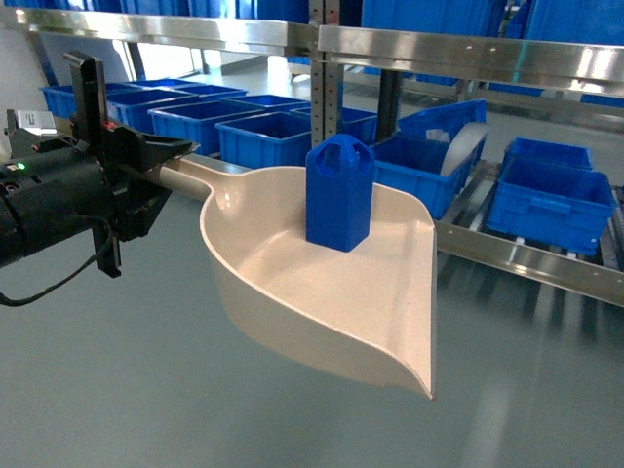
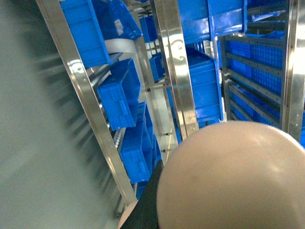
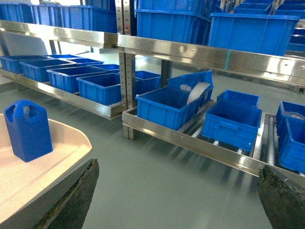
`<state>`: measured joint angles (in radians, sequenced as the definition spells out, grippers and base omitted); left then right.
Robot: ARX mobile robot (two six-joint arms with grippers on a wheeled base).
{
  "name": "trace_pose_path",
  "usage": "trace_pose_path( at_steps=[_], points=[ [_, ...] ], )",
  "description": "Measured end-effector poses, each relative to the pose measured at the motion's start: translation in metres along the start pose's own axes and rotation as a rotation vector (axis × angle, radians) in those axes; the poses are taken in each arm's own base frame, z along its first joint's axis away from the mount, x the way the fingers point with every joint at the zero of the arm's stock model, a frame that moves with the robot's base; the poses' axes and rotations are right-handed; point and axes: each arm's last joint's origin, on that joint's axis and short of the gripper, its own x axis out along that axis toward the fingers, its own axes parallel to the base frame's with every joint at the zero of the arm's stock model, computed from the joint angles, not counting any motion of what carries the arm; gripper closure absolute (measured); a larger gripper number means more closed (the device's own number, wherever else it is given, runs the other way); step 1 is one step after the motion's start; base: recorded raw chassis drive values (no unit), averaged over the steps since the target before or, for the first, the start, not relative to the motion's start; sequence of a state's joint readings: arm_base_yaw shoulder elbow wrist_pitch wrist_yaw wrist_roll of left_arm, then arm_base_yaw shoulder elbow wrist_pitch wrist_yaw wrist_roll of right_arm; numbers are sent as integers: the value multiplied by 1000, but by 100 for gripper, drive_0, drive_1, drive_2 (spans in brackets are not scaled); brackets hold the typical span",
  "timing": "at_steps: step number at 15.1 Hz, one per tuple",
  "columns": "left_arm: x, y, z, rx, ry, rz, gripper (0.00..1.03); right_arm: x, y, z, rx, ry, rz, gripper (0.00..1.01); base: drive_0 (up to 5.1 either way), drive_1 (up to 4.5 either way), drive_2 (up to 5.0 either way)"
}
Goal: Place part in tray to right shelf
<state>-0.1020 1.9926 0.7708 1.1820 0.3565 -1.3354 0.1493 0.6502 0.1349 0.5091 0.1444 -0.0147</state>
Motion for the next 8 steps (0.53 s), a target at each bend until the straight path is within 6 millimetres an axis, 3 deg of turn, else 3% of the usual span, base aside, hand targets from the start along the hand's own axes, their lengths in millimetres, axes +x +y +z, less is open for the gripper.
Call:
trace_pose_path(
  at_steps=[8],
  points=[
    [1, 0, -2, 0, 6, -2, 89, 0, 0, 0, 0, 0, 0, 3, -167, -167, -167]
  ],
)
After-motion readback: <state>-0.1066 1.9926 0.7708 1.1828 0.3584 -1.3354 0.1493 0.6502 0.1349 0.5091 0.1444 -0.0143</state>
